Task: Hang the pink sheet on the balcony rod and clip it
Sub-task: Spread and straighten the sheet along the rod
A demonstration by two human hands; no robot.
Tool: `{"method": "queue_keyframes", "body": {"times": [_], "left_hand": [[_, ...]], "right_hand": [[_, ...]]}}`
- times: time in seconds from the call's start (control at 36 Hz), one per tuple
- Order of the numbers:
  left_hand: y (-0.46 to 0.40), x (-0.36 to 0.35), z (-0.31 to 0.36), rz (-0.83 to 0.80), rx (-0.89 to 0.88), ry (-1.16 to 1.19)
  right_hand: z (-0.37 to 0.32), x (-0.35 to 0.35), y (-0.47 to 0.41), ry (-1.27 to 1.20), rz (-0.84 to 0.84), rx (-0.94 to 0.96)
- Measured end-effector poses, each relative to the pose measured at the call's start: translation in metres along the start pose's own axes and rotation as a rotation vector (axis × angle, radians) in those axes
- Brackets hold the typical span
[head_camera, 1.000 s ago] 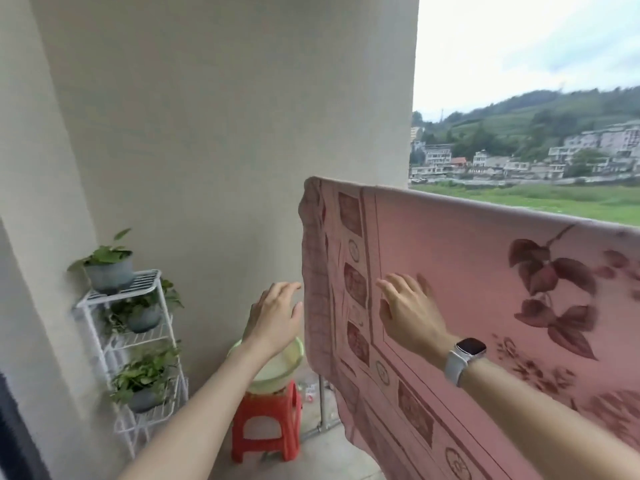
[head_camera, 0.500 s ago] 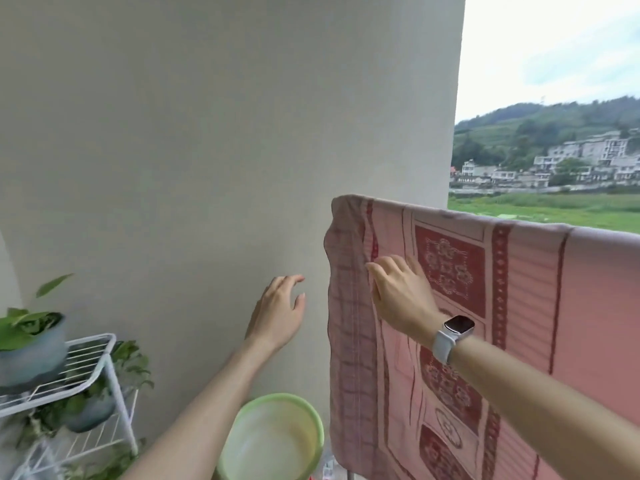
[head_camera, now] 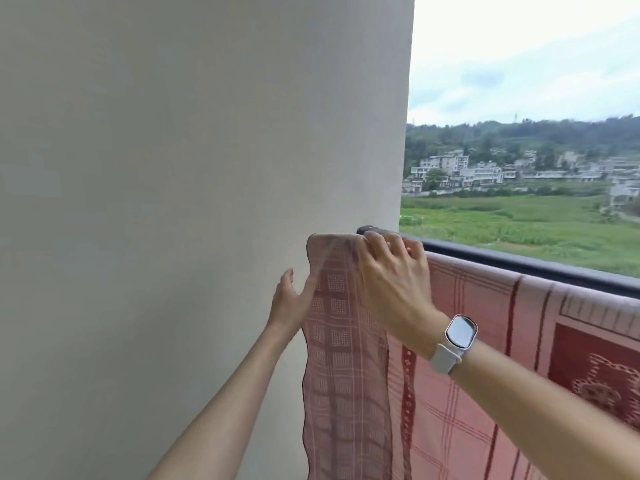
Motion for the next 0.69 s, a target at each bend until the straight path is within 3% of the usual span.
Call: {"method": "queue_keyframes", "body": {"times": [0.14,0.25,0.33,0.47,0.61,0.69], "left_hand": [[-0.028,-0.009,-0.001,0.006,-0.014,0.283],[-0.035,-0.003,0.001,0.066,-0.1,0.504],[-0.039,0.009,0.007,0.085,-0.221,0.465],[-0.017,0.024,0.034,0.096,-0.466,0.351],[0.013,0.028,0.048,0.062,-0.627,0.336],[0.024,0.02,0.031,0.037,-0.627,0.26]], "right_hand": [[0.013,0.012,-0.013,0.041,-0.101,-0.112],[0.019,0.011,-0.014,0.09,-0.037,-0.135],[0.02,0.014,-0.011,0.04,0.106,-0.136],[0.024,0.034,0.002,-0.029,0.175,-0.216],[0.025,0.062,0.048,0.041,0.155,-0.155],[0.016,0.062,0.083,0.061,0.075,-0.103]]}}
Point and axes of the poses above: each hand's wrist, its own y-axis away from the middle knuckle, its own x-axis out of the back of the hand, z = x × y, the point moved 5 cm from there along -y, towards the middle knuckle, and after that the axes turned 5 degrees about -z, right-handed, at the moved point
